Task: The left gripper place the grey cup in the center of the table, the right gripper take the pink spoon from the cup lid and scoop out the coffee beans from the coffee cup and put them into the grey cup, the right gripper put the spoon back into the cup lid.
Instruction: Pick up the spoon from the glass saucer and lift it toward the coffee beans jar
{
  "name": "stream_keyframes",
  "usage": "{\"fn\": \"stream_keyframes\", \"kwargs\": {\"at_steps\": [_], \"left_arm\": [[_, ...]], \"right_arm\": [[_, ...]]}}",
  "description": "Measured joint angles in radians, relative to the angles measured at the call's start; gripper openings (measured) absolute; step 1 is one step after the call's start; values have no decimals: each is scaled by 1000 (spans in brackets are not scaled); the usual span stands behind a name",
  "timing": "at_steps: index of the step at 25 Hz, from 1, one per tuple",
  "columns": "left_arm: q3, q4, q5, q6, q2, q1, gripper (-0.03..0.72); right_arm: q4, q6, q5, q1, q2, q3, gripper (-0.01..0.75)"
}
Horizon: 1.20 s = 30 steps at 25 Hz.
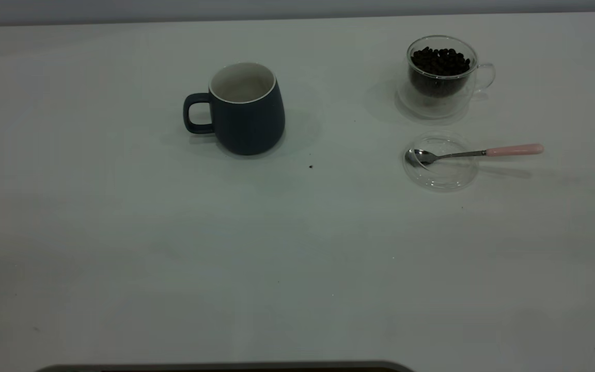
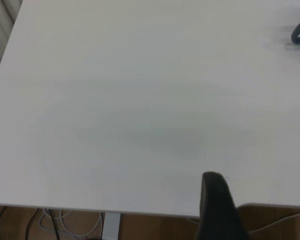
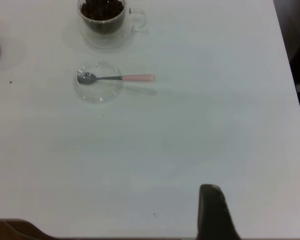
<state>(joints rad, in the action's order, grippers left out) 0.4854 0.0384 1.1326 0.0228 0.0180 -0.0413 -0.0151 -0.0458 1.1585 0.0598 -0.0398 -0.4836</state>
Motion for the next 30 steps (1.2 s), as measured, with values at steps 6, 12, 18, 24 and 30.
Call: {"fn": "stream_keyframes", "kwargs": {"at_steps": [6,12,18,24,30], "left_arm": [[0,0,0,0,0,0,501],[0,0,0,0,0,0,501],[0,0,0,0,0,0,501],[0,0,0,-1,0,0,501],[0,0,0,-3,0,0,501]], "right_arm": [[0,0,0,0,0,0,486],[5,-3,-50,0,-3,0,486],[81,-37,-109,0,-14,0,486],[145,-30,-295,0,-245,0,497],[149,46,-573,0,-669,-17,587]]}}
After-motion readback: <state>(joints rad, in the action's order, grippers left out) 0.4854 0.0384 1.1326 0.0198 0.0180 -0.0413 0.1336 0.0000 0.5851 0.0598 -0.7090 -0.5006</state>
